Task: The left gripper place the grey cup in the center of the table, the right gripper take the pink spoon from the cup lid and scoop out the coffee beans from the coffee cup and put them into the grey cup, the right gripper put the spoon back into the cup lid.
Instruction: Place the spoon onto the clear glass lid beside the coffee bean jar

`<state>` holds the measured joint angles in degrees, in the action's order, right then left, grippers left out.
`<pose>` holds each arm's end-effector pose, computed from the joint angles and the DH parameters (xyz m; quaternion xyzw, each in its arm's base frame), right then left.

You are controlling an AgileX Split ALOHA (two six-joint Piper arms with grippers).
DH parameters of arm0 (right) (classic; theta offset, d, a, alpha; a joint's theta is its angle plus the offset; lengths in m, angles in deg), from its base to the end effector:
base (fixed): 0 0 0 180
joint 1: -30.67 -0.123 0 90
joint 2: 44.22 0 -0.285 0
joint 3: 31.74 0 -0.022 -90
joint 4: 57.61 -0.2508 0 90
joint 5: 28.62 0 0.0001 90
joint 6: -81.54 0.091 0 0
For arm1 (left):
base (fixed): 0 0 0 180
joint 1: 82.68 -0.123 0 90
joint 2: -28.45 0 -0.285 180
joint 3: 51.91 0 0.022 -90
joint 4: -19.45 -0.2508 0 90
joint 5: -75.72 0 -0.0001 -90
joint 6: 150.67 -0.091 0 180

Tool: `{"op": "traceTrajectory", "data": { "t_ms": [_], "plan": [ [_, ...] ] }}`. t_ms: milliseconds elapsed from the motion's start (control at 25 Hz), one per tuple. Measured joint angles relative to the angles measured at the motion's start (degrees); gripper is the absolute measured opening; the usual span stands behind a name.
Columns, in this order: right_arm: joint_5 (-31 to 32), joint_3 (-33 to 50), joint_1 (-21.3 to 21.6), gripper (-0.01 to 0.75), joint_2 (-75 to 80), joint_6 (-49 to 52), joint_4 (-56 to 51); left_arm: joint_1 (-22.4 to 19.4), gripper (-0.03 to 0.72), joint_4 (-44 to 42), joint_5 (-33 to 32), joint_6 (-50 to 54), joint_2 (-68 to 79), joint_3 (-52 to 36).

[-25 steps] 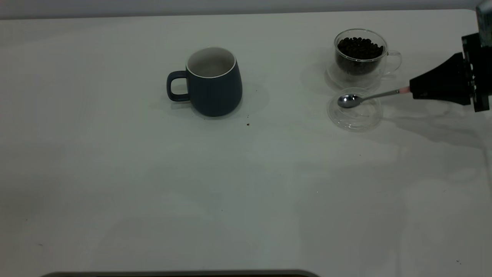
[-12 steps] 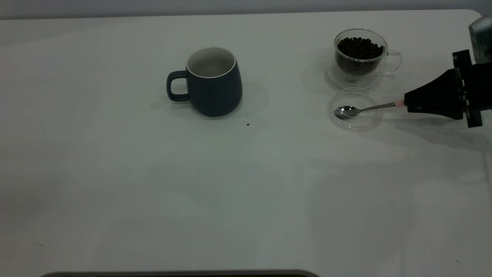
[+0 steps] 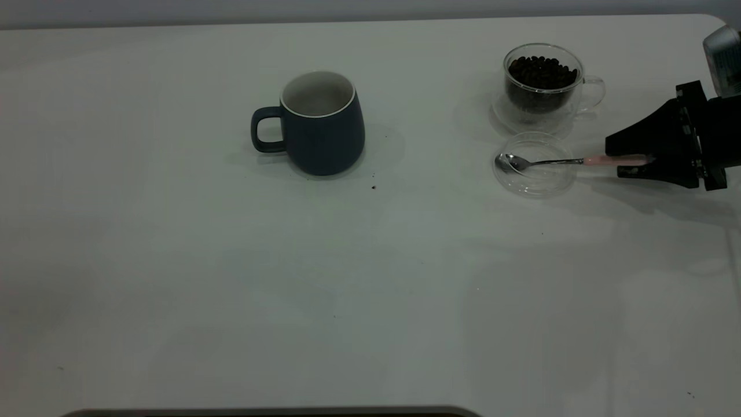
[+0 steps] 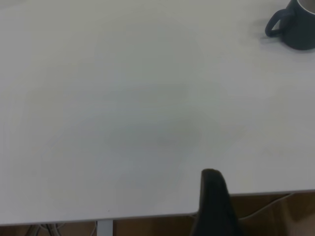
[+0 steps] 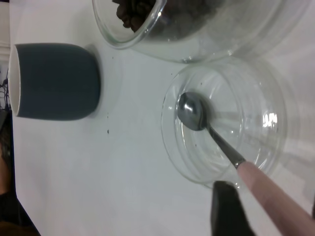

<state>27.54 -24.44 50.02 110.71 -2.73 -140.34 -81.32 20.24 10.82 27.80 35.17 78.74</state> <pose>0.3664 -0.0491 -0.0395 0.0651 0.8814 0.4396 0.1598 -0.0093 -0.0009 0.2677 0.0225 0.8699 -0.0061 0.4926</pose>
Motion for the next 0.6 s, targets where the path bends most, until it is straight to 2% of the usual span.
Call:
{"op": "traceTrajectory", "data": {
  "t_ms": [240, 600],
  "plan": [
    [-0.82, 0.0, -0.51, 0.586, 0.0, -3.78, -2.64, 0.0, 0.565, 0.0, 0.0, -0.05, 0.0, 0.0],
    [-6.99, 0.0, -2.03, 0.591, -1.11, -12.87, -11.03, 0.0, 0.565, 0.0, 0.0, -0.05, 0.0, 0.0]
  ]
}}
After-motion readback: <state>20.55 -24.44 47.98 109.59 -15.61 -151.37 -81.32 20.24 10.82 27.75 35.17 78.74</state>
